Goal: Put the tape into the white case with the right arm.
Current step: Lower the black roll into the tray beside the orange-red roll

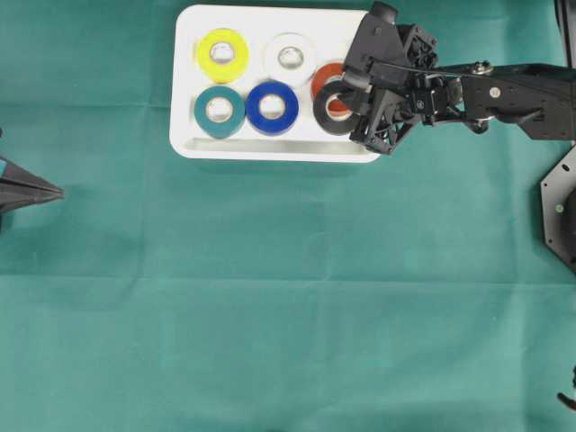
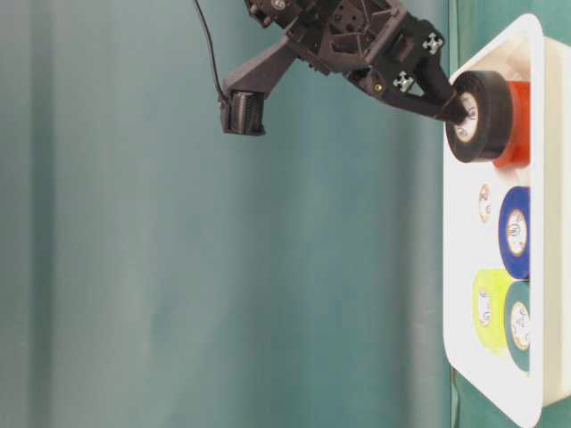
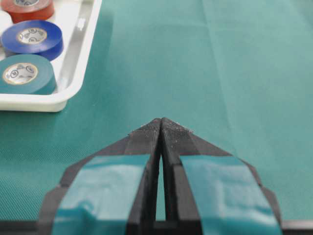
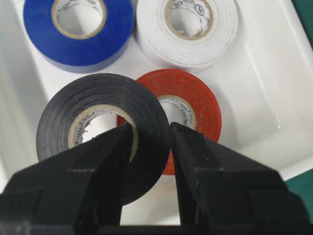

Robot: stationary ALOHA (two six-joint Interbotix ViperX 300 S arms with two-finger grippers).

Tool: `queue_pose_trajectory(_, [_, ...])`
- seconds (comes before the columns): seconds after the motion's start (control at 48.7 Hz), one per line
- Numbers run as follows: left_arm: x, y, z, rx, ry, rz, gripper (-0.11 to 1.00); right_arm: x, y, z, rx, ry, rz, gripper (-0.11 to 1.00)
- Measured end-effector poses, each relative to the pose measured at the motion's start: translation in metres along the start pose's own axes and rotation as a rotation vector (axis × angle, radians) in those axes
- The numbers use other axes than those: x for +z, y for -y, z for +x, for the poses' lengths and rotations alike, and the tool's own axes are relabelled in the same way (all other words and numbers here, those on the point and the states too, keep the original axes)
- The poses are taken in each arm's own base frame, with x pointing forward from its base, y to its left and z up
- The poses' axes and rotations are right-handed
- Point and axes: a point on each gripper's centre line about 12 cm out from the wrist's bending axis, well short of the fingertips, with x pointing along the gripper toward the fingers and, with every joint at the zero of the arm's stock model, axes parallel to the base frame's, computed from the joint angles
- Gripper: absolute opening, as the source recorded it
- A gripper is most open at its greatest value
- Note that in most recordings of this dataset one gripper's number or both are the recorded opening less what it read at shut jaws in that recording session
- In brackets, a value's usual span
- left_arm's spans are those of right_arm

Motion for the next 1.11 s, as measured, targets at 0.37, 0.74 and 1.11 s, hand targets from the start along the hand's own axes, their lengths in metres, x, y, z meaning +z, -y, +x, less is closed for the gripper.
queue_pose_trajectory(0.37, [0.000, 0.000, 0.000, 0.000, -0.002, 0.000, 0.01, 0.002, 0.000, 0.000, 0.001, 0.005, 0.003, 0.05])
queue_pose_trajectory(0.74, [0.000, 0.000, 0.000, 0.000, -0.002, 0.000, 0.01, 0.003, 0.000, 0.000, 0.002, 0.007, 0.000, 0.79])
queue_pose_trajectory(1.11, [0.000, 0.000, 0.000, 0.000, -0.002, 0.000, 0.01, -0.007, -0.001, -0.002, 0.025, 0.004, -0.005, 0.78])
